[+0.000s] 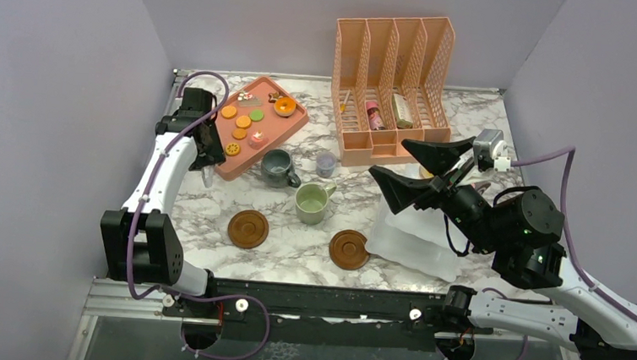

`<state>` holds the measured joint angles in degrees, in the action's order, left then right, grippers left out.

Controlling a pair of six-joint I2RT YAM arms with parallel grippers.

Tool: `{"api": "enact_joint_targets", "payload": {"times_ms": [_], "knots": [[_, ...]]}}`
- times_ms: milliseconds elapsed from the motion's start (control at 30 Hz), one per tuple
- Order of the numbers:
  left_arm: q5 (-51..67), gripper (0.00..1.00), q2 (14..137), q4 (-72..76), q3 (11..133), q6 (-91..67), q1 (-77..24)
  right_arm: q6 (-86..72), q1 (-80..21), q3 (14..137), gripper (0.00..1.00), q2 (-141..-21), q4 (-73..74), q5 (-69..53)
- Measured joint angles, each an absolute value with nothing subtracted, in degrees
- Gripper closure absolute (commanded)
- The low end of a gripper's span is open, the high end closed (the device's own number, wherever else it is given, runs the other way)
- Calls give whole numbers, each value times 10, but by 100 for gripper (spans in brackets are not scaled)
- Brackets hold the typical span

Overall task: Serve the afternoon tea
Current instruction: Pick up the desert from the tray.

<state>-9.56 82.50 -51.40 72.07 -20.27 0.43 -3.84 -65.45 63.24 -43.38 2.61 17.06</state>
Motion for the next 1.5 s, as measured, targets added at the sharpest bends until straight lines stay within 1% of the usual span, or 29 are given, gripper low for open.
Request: {"api": "enact_joint_targets", "payload": {"times_ms": [533, 867, 1267, 1333, 1500], "knots": [[-9, 55, 825, -474, 711, -201, 7, -38, -655, 632, 6, -435, 26, 171], [-9, 54, 827, -472, 712, -177, 7, -36, -655, 632, 6, -435, 26, 170], [-18, 54, 863, -466, 727, -144, 7, -29, -655, 632, 6, -436, 8, 171], [-22, 55, 865, -465, 727, -140, 7, -29, -655, 632, 6, -436, 7, 171], [-23, 61, 868, -465, 727, -134, 7, -29, -655, 632, 6, -439, 5, 171]]}}
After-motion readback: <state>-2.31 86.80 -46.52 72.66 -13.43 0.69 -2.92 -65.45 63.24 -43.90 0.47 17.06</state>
